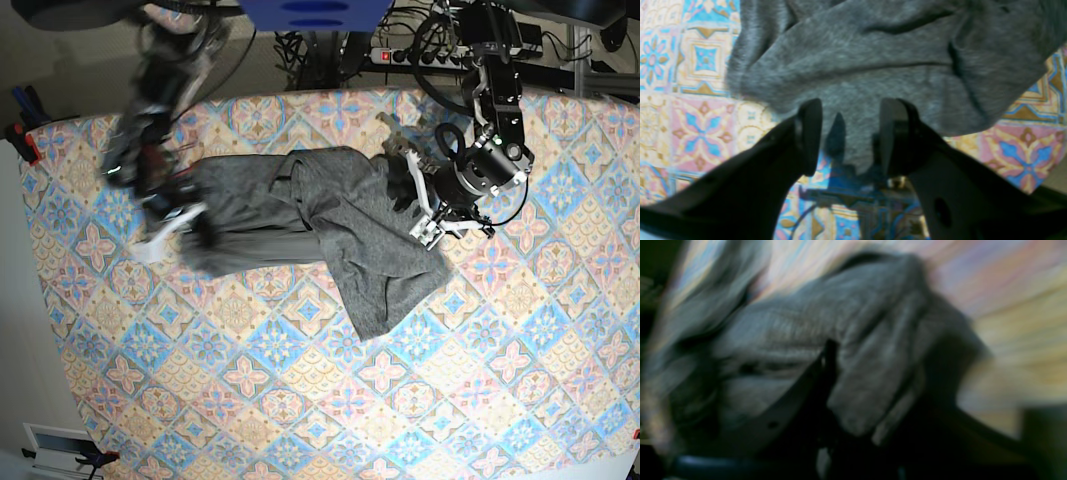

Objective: Layout the t-shirt on the table in an organized manner, then fold the t-shirt properly
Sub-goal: 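Drag the shirt end with the right gripper toward the left gripper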

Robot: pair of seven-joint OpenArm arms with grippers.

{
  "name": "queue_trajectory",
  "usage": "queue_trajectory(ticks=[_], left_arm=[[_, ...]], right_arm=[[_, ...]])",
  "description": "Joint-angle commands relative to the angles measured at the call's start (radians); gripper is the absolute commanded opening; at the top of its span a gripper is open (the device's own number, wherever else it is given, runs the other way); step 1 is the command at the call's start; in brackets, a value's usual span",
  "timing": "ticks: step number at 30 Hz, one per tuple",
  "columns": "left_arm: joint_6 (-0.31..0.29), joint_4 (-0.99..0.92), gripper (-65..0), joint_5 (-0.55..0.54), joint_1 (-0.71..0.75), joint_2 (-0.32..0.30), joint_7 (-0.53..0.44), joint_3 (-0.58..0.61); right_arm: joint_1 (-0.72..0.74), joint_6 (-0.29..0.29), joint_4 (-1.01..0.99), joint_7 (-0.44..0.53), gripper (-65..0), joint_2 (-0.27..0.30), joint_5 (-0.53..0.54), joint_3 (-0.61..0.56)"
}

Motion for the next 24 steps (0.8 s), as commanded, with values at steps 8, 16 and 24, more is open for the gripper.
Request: queue_trajectory(ticks=[8,16,24], left_arm=[[0.002,0.017,-39.3,-0.014,0.002,-0.002,-0.021,-0.001],[0.002,0.017,-39.3,-0.012,-0.001,-0.005,-0.021,-0.001],[0.002,0.017,-39.3,-0.012,0.000,-0.044,-0.021,-0.004]], right_arm=[[0.108,-0.017,-0.161,0.036,-65.0,0.145,-0.090,0.056],[0.109,-0.017,-0.155,0.037,-65.0,0.145,-0.097,0.053],[0.108,-0.017,-0.057,0.039,-65.0,0.142,-0.147,0.045]])
